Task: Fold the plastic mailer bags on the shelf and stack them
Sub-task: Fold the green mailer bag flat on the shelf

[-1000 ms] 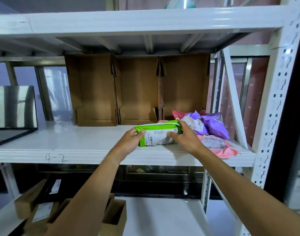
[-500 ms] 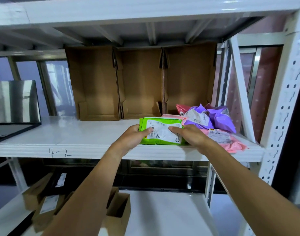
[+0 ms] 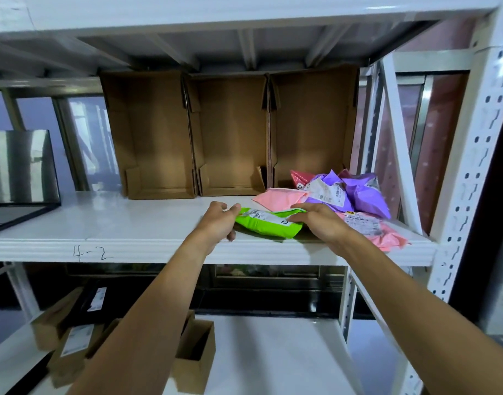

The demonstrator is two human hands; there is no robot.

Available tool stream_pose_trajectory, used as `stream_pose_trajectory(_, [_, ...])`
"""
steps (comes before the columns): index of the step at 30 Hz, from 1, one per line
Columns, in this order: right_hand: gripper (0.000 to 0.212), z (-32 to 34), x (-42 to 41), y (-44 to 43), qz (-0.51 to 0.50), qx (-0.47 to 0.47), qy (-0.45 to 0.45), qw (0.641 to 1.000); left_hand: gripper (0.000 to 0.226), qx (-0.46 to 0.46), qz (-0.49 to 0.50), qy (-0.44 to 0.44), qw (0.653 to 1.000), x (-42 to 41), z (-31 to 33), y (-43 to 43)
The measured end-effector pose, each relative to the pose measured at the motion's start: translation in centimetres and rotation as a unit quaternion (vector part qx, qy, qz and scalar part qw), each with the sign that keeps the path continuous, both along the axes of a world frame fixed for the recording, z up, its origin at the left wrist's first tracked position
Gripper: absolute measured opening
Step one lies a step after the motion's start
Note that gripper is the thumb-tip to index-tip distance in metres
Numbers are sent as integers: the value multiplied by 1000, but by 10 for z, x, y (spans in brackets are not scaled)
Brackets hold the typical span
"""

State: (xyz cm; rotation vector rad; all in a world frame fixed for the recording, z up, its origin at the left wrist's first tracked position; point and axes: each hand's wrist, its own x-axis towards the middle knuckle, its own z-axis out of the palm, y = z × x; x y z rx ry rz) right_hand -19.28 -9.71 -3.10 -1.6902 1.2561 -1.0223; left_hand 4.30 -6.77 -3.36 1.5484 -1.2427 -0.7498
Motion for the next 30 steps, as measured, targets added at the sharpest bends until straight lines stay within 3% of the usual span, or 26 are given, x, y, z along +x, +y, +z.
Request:
stream_pose_trajectory(3, [19,0,2,3,-3,-7,-22,1000,62,12,-23,-1,1000,0,5,6])
stream_pose_trajectory(7, [22,3,5,12,1,3,-70,998,37,-19,-39,33,998,6,0,-2])
stream_pose_trajectory(12, [23,0,7,11,26,12,-102,994,23,-48,-28,18,998,2,-4,-4])
stream_pose_trajectory(18, [21,-2,4,11,35,-24,-67,997,28,-48,-71,13,996,0,-2,3])
stream_pose_trajectory(21, [11,3,3,18,41,-16,-72,996,35,-38,-97,-64,993,-4,-2,7])
stream_pose_trajectory(25, [13,4,3,22,40,-8,-67,997,56,-15,-120,-190,974,-4,-3,5])
stream_pose_trajectory(30, [14,2,7,22,16,4,-92,996,59,7,-143,-288,947,-11,-3,5])
